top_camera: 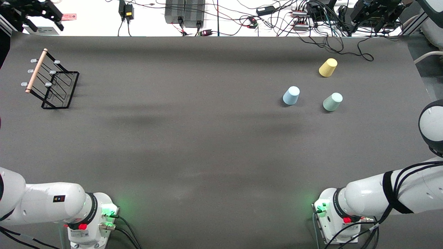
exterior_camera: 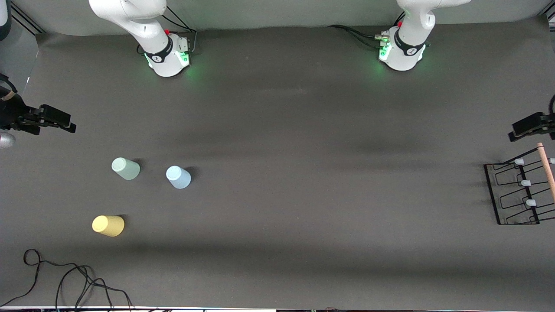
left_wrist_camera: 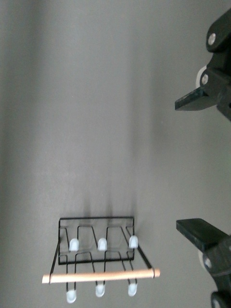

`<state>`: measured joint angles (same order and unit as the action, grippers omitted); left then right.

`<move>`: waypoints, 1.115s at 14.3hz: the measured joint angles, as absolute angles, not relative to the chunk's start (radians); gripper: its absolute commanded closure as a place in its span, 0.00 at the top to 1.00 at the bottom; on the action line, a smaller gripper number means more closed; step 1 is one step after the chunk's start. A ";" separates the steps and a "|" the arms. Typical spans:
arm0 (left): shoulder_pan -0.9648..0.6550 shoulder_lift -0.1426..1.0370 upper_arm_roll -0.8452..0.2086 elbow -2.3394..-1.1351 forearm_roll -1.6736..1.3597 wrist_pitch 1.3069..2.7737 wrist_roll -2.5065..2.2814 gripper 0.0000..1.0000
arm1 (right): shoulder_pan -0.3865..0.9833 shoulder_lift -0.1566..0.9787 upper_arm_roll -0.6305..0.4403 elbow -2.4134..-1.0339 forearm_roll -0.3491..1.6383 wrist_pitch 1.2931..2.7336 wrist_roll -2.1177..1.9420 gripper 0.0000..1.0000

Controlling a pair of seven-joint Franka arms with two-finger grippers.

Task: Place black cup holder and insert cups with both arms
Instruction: 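Lower the left gripper over the black wire rack and grasp its wooden rod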

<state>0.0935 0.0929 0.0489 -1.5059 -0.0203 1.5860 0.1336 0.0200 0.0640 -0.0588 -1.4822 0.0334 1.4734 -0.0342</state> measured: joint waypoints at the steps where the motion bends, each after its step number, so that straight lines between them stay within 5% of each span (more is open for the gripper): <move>1: 0.122 0.096 0.050 -1.506 -0.020 1.586 0.176 1.00 | 0.020 0.064 -0.059 -1.482 0.033 1.473 -0.034 1.00; 16: 0.368 0.227 0.052 -1.508 0.049 1.683 0.334 1.00 | 0.021 0.064 -0.059 -1.481 0.031 1.476 -0.034 1.00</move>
<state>0.3677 0.2272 0.0517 -1.5085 0.0487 1.6827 0.3336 0.0214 0.0640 -0.0587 -1.4810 0.0314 1.4758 -0.0342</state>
